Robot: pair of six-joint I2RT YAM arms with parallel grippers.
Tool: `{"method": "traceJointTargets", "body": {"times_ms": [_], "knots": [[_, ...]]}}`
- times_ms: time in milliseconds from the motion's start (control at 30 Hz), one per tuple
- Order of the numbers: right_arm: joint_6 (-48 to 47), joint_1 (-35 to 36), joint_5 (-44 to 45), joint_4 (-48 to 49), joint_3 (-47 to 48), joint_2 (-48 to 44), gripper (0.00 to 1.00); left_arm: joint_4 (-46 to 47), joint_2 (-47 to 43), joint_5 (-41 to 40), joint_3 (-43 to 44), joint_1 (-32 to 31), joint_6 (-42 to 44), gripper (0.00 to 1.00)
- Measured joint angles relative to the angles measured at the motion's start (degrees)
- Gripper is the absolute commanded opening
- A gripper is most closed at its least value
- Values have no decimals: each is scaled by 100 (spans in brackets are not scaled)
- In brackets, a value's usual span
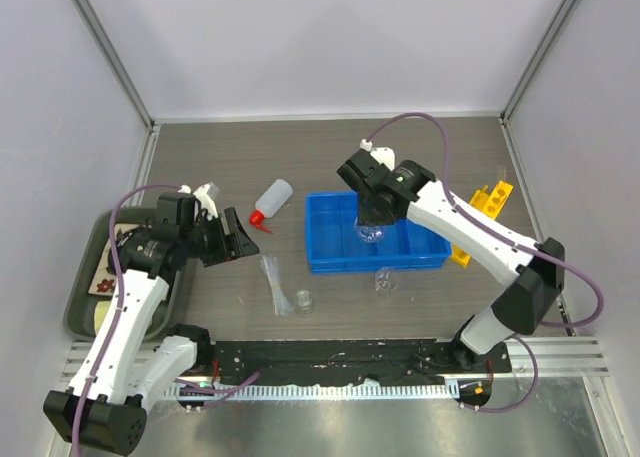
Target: Organize the chemistry lab equipment
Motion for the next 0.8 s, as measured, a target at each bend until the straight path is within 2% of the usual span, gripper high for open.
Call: {"method": "traceJointTargets", "body": {"times_ms": [200,500,800], "knots": [[-260,-197,-234,369,24,656,1,-11,20,-39,0,-7,26,68],[-400,-413,-369,822,2,905,1,-11,33,-66,0,-7,31,68],[-459,-627,-549,1547,-564,1266,1,-11,33,-168,0,-7,46,68]]}}
